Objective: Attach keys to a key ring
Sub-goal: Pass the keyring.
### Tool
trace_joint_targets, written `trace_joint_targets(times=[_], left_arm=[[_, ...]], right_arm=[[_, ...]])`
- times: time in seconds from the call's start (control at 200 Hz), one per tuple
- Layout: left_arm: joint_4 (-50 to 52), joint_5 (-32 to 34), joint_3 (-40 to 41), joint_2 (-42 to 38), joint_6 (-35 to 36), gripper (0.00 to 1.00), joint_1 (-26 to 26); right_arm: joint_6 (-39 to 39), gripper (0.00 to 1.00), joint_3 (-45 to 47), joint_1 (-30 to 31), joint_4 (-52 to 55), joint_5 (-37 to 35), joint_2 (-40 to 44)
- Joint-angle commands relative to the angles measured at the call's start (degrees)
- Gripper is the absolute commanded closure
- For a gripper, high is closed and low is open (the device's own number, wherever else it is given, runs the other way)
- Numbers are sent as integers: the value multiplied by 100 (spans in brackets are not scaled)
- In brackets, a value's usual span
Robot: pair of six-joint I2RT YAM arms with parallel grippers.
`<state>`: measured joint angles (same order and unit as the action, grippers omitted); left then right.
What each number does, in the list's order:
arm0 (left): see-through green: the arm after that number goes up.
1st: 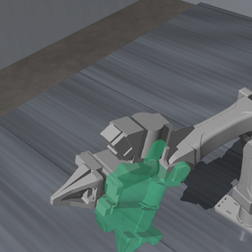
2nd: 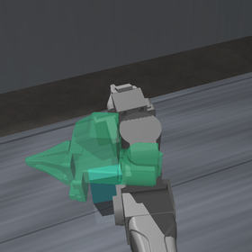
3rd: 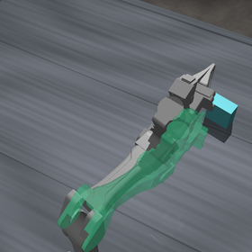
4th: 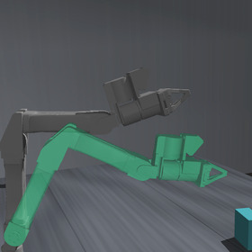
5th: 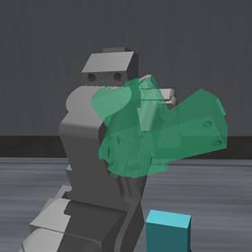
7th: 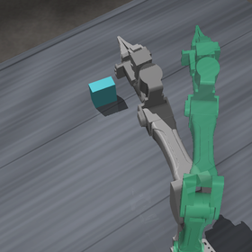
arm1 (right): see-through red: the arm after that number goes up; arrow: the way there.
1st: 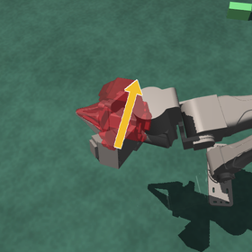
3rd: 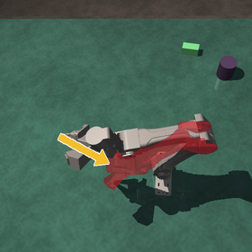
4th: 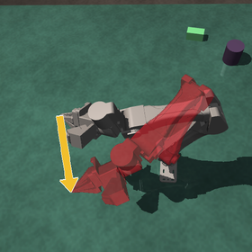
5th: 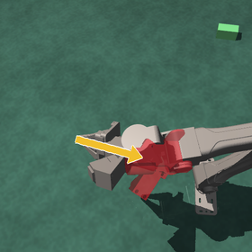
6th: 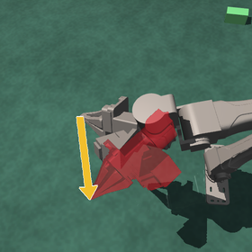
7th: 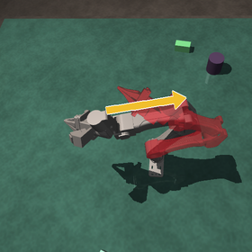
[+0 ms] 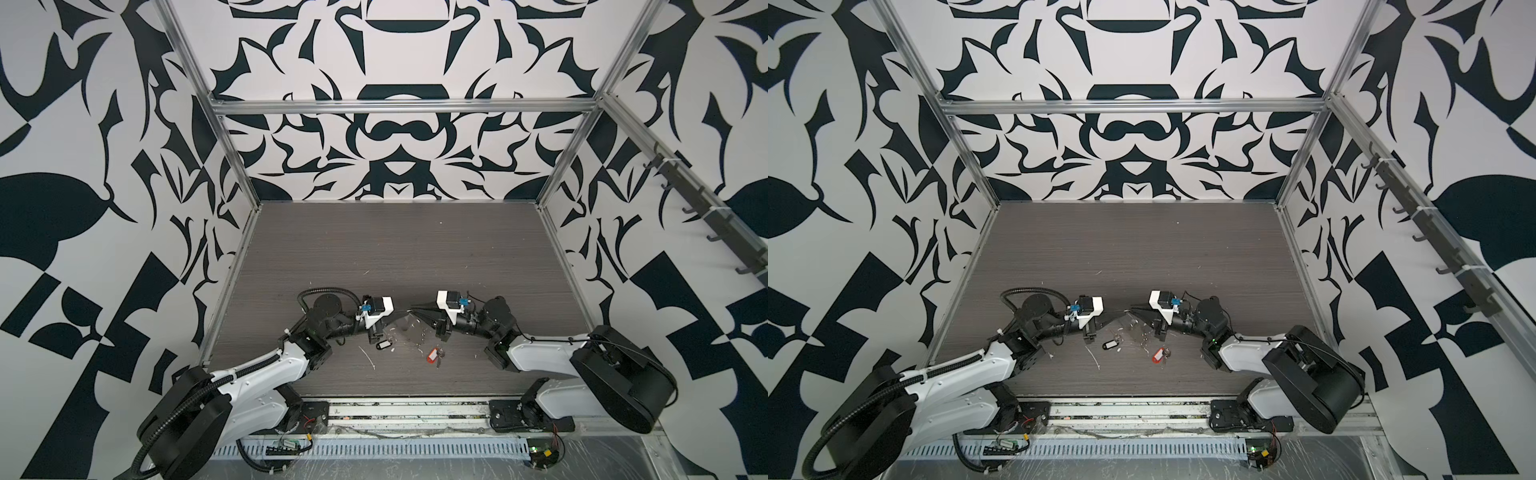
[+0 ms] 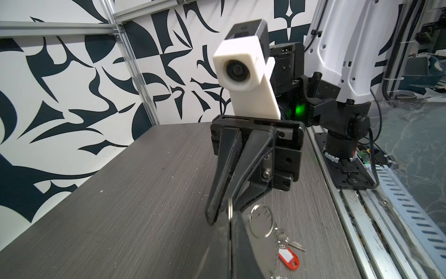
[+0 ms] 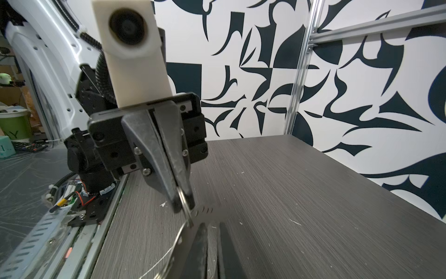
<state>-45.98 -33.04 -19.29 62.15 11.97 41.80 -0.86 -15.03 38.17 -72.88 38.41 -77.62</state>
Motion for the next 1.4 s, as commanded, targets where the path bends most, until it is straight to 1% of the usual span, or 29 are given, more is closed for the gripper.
trace_joint_targets(times=[0.0,0.125,0.3,0.58,0.68,1.065,1.275,1.395], left_arm=[[-96,-41,74,-195,15,100,3],[-61,-12,101,-252,46,100,4],[-19,-16,81,-239,73,100,3],[-30,-79,83,-145,95,100,3],[-73,-133,83,-93,101,100,3],[-139,-265,-6,113,56,100,6],[-166,-294,3,103,34,100,3],[-179,-312,8,96,34,100,3]], right_arm=[[-358,89,39,-62,233,-264,187],[-378,88,121,-117,257,-200,298],[-204,83,26,-125,265,430,368],[-12,79,-26,-122,383,409,628],[85,80,-119,-119,467,458,620],[342,79,-255,-117,221,767,422],[341,80,-273,-122,121,782,275],[368,83,-280,-117,107,813,289]])
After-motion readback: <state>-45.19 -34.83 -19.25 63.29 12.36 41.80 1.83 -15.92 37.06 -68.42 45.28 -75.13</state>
